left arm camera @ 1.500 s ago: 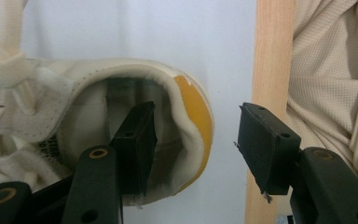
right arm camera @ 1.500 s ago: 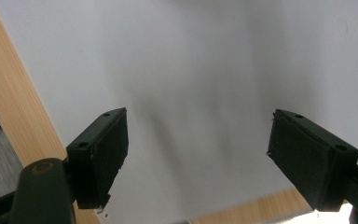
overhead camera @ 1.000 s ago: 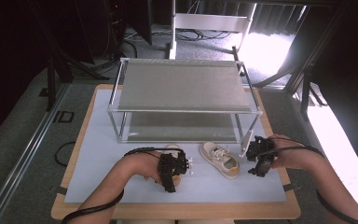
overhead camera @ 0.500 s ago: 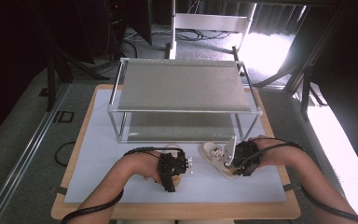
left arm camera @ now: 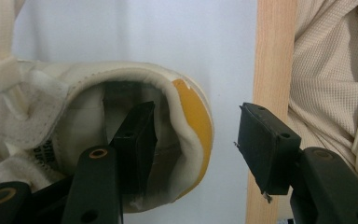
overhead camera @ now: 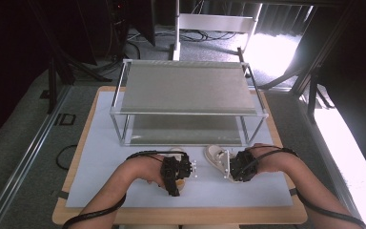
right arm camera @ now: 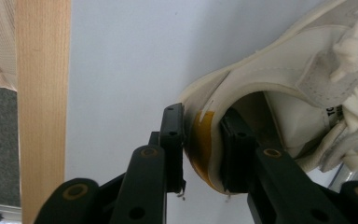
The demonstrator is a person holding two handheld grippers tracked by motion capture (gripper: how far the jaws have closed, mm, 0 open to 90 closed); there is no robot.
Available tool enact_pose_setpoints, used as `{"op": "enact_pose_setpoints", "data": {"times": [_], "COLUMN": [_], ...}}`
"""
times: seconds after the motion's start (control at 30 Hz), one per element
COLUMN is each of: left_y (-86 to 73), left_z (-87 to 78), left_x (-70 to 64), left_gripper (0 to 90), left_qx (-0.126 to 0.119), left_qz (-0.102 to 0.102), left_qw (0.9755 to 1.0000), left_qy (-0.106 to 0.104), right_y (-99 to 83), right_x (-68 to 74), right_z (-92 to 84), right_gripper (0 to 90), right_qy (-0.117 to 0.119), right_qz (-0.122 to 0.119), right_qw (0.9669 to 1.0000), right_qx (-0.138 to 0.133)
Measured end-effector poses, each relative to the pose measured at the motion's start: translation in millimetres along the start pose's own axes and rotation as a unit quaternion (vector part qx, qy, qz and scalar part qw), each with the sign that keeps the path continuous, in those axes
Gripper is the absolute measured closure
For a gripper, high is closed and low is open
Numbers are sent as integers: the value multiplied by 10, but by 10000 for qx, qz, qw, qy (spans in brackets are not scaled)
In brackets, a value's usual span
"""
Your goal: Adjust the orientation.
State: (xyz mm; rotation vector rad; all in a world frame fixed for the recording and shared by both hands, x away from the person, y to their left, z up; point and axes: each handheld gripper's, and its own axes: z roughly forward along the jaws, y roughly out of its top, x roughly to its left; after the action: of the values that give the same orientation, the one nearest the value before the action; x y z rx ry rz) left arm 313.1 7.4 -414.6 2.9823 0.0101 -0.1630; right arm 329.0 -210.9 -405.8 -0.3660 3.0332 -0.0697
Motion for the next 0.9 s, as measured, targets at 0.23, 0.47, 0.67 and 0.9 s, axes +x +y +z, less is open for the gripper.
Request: {"op": "enact_pose_setpoints", "data": {"times": [0.23,0.47,0.67,0.9], "left_y": [-14,-19,-41,-41], "left_z": [-25,-72,-92,-106], "left_x": [-1,-20,-20,-36], "left_gripper": [461,462,462,463], "left_qx": [-16,-121,-205,-314], "left_qz": [-1,3,-76,-123], "left_qw": [10000,9998,9994,9991], "left_qy": [71,179,257,267], "right_y": [52,196,295,435], "right_x": [26,12,-5,28], "right_z": [-63,-124,-108,-156], "right_gripper": [755,753,752,671], "right_qy": [224,42,56,126], "right_qz": [326,697,967,906], "right_qw": [9982,9953,9929,9865], "right_qx": [-441,-672,-697,-1358]}}
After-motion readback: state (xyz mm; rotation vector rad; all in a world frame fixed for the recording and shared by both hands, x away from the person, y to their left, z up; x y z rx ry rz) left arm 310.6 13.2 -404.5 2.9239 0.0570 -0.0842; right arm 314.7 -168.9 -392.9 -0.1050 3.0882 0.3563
